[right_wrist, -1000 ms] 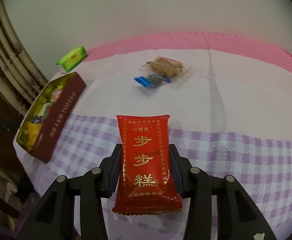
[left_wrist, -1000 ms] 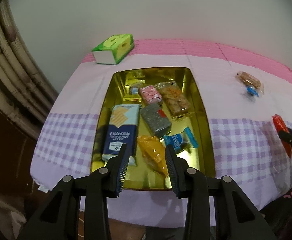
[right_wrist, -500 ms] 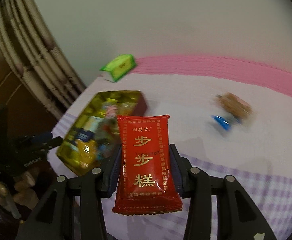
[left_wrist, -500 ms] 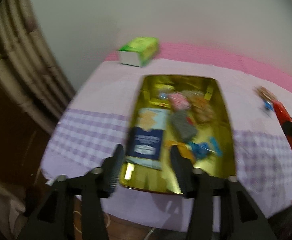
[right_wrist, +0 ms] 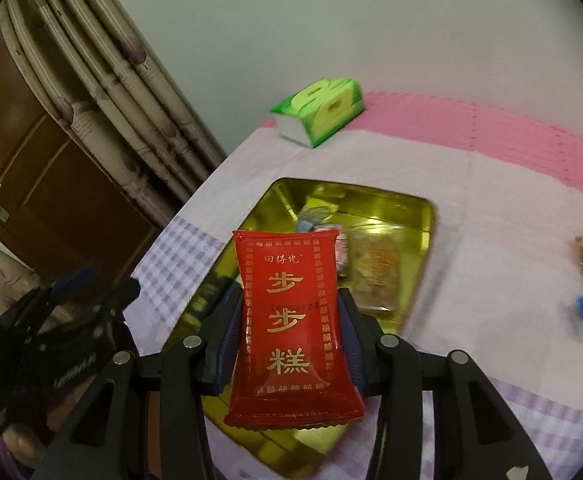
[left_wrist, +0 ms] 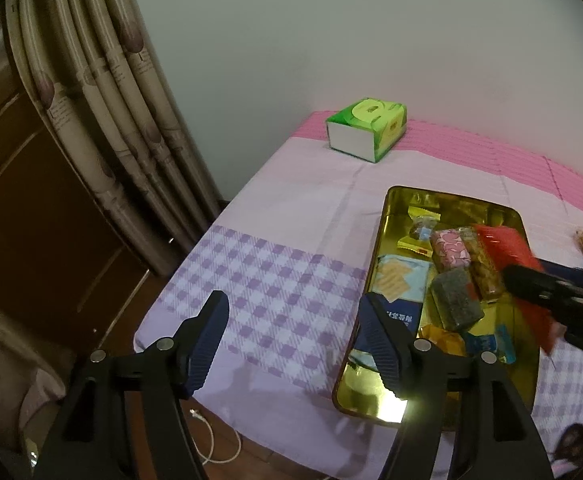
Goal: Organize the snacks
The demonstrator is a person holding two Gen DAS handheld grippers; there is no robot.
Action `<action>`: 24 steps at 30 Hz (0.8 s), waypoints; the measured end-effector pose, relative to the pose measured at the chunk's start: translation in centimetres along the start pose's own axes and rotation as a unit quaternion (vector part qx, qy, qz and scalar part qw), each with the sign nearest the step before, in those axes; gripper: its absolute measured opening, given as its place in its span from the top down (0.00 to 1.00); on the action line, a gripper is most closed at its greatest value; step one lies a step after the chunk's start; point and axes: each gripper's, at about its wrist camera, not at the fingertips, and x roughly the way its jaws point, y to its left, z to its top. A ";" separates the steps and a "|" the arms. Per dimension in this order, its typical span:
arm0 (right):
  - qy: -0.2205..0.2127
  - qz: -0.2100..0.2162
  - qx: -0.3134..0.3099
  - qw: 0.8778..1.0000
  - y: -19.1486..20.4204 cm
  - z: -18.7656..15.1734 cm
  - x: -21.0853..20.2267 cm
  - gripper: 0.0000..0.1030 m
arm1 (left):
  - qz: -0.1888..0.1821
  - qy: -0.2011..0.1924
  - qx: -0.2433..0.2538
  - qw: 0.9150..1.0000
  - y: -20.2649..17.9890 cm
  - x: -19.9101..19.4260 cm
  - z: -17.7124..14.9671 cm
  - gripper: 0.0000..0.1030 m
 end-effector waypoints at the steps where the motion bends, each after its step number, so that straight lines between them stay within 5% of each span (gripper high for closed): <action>1: 0.006 0.000 -0.001 1.000 0.3 0.3 1.0 0.59 | 0.001 0.001 0.000 1.000 0.0 0.1 0.0 0.33; 10: 0.033 -0.013 0.008 0.999 1.0 1.2 5.9 0.59 | -0.005 0.010 0.000 1.000 -0.1 0.6 0.1 0.30; 24: 0.030 -0.011 0.031 0.999 1.2 2.4 7.6 0.55 | -0.007 0.011 0.009 1.000 -0.4 0.8 -0.1 0.29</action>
